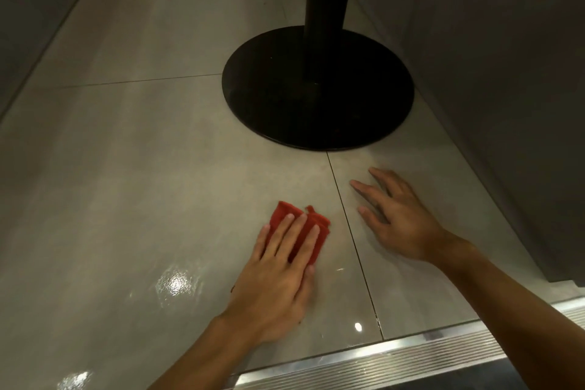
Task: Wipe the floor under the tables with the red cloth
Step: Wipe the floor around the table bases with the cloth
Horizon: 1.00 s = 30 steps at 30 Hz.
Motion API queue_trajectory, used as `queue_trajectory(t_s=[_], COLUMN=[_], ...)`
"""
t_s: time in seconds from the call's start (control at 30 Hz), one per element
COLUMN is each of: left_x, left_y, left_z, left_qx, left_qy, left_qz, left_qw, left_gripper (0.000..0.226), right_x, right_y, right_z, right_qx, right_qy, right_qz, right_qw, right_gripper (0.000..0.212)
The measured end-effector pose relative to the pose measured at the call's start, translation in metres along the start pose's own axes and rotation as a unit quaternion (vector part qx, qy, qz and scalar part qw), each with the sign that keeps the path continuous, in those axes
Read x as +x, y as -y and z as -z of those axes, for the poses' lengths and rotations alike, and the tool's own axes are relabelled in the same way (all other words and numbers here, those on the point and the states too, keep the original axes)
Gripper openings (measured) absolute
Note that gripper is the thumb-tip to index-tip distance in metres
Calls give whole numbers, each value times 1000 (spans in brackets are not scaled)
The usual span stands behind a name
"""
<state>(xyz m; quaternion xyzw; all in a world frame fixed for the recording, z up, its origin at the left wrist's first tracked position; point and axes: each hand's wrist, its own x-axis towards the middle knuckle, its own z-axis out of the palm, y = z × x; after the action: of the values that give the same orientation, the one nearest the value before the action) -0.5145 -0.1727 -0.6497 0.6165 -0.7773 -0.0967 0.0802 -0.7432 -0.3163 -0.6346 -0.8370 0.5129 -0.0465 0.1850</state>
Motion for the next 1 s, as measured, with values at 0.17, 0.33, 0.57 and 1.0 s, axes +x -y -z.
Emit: queue_trajectory(t_s=[0.17,0.33,0.57,1.0], left_x=[-17,1,-18,-3], left_y=[25,28,55,81], left_z=[7,14,25,45], left_qx=[-12,-107,-266,-336], left_qy=[24,-4,-133,-120], left_qz=[-67,-31,113,195], left_qw=[997,994,948,914], left_gripper=[55,54,48,38], right_x=[-4,-6,-12,8], right_y=[4,7,79,117], right_z=[-5,-7,5,-21], right_qx=[-19,-30,49,-121], right_qy=[10,16,5,42], right_qz=[-4,-9,229,407], right_qw=[1000,999,972,905], right_gripper=[65,56,44,38])
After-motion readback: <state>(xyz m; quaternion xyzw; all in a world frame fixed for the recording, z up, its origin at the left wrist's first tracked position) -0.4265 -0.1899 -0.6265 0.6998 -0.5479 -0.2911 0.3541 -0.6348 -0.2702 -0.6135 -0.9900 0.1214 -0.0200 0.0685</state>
